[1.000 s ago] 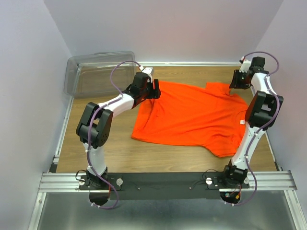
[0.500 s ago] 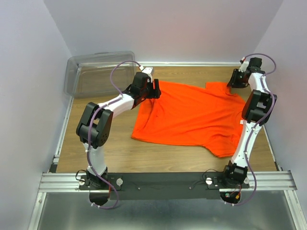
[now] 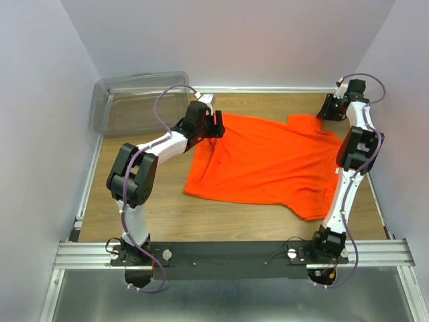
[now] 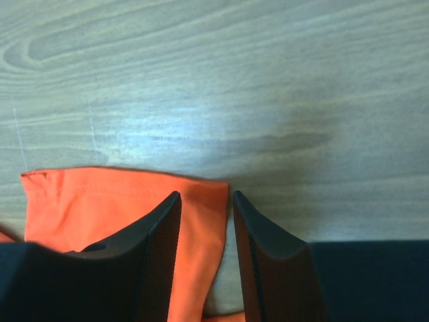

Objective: Fold and stack the t-shirts
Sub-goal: Flatten the tshirt out

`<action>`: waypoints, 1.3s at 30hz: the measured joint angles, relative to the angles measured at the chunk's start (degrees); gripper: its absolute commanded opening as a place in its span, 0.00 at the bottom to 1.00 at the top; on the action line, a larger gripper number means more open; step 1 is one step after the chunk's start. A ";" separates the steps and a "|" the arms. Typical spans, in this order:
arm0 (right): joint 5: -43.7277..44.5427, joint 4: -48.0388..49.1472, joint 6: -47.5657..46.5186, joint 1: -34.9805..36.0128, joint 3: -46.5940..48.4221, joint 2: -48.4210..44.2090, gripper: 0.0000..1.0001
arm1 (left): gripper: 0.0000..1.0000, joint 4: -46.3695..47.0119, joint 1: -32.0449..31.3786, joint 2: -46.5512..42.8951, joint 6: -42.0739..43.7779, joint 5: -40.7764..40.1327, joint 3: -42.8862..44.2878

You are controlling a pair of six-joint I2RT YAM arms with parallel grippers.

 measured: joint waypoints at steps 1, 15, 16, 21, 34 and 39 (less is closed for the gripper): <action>-0.39 0.15 0.02 0.00 0.48 0.37 0.43 | 0.73 0.00 0.00 0.00 0.00 0.00 0.00; -3.85 2.54 -0.28 -0.28 0.90 1.75 0.19 | 0.73 -0.52 0.00 2.60 -0.42 -0.02 1.49; -3.85 2.80 -0.37 -0.28 0.59 1.64 0.15 | 0.73 -0.57 0.00 2.80 -0.46 -0.02 1.79; -3.80 3.10 -1.18 -0.28 0.22 1.51 0.01 | 0.73 -1.38 0.33 3.52 -0.76 -0.61 4.92; -4.42 2.01 -4.44 -0.26 -5.57 -2.45 0.01 | 0.67 -13.29 2.45 18.82 -1.73 -11.32 30.62; -2.91 1.44 -6.16 -0.26 -8.92 -4.85 0.01 | 0.65 -18.34 3.74 24.96 -1.73 -12.72 38.29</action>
